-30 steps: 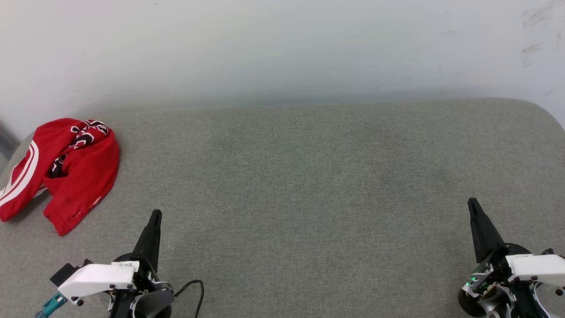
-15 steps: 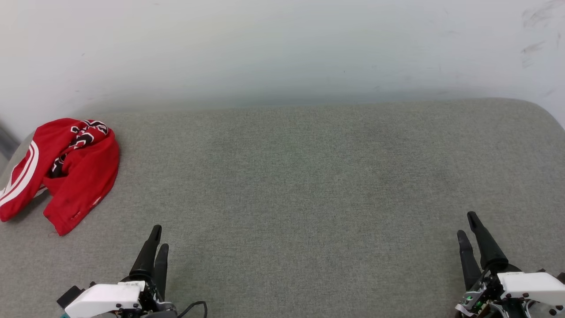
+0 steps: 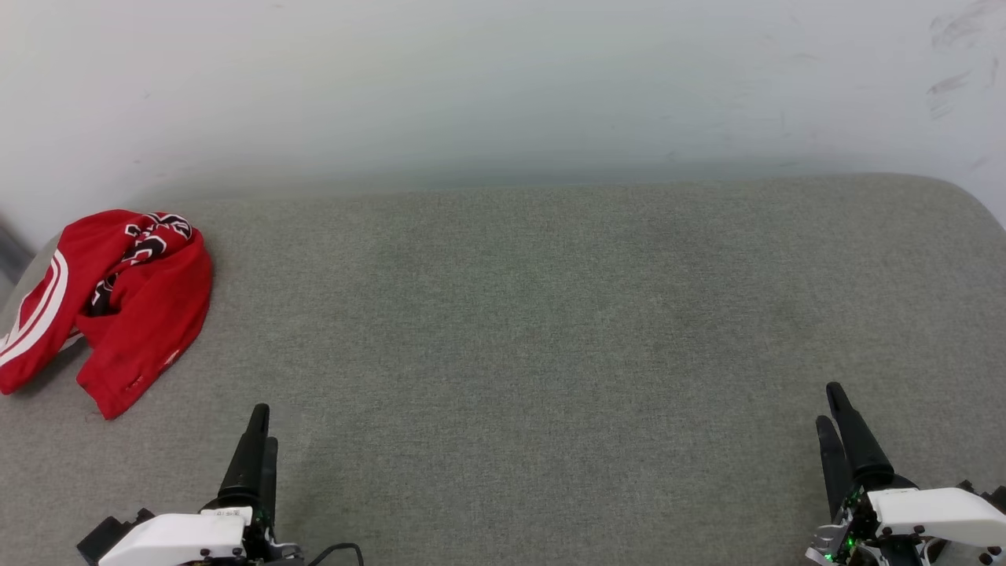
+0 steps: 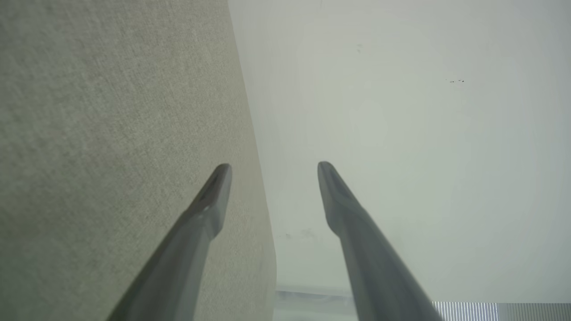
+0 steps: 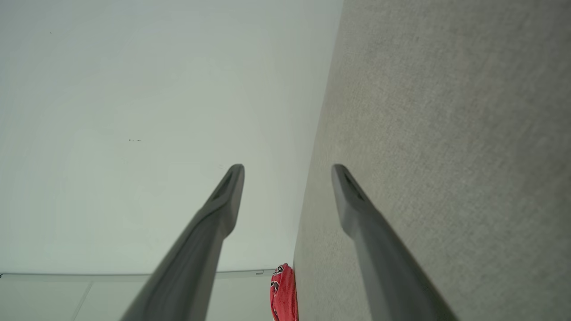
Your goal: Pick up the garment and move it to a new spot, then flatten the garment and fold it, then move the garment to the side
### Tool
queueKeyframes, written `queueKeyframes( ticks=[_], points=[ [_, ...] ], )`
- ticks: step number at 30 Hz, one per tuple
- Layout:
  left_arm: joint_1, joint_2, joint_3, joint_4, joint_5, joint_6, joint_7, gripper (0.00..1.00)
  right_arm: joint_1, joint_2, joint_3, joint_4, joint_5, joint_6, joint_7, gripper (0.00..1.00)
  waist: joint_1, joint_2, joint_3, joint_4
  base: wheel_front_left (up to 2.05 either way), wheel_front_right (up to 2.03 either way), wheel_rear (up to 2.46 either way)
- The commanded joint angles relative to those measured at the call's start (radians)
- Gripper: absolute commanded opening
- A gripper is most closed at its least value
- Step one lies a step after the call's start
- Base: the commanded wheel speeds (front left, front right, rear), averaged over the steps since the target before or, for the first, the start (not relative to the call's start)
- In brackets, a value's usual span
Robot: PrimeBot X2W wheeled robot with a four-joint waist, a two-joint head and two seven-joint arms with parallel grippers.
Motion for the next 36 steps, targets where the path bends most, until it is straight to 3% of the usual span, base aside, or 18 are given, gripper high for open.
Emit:
queueKeyframes(
  ticks=[1,7,18,30,36],
  points=[
    [-0.005,0.002,0.014,-0.03,0.022,0.0,-0.012,1.0,-0.014,-0.001,0.001,-0.015,-0.031,0.0,-0.013,1.0,0.0,0.0,0.0,0.0,0.0,0.0,0.0],
    [0.006,0.002,0.049,-0.042,0.097,0.0,-0.037,1.0,-0.015,-0.001,-0.005,-0.019,-0.135,0.0,-0.038,1.0,0.0,0.0,-0.001,-0.001,0.0,0.0,0.0],
    [0.001,0.003,0.115,-0.122,0.377,0.008,-0.079,1.0,-0.012,-0.001,-0.007,-0.125,-0.428,0.0,-0.081,1.0,0.0,0.0,0.002,-0.001,0.0,0.0,0.0],
    [0.029,0.003,0.017,-0.29,0.689,0.116,-0.119,1.0,-0.013,-0.001,0.052,-0.231,-0.753,0.0,-0.122,1.0,0.0,0.0,0.01,-0.003,0.0,0.0,0.0],
    [0.041,0.003,-0.033,-0.334,0.819,0.165,-0.138,1.0,-0.012,-0.001,0.061,-0.265,-0.849,0.0,-0.141,1.0,0.0,0.0,0.017,-0.004,0.0,0.0,0.0]
  ],
)
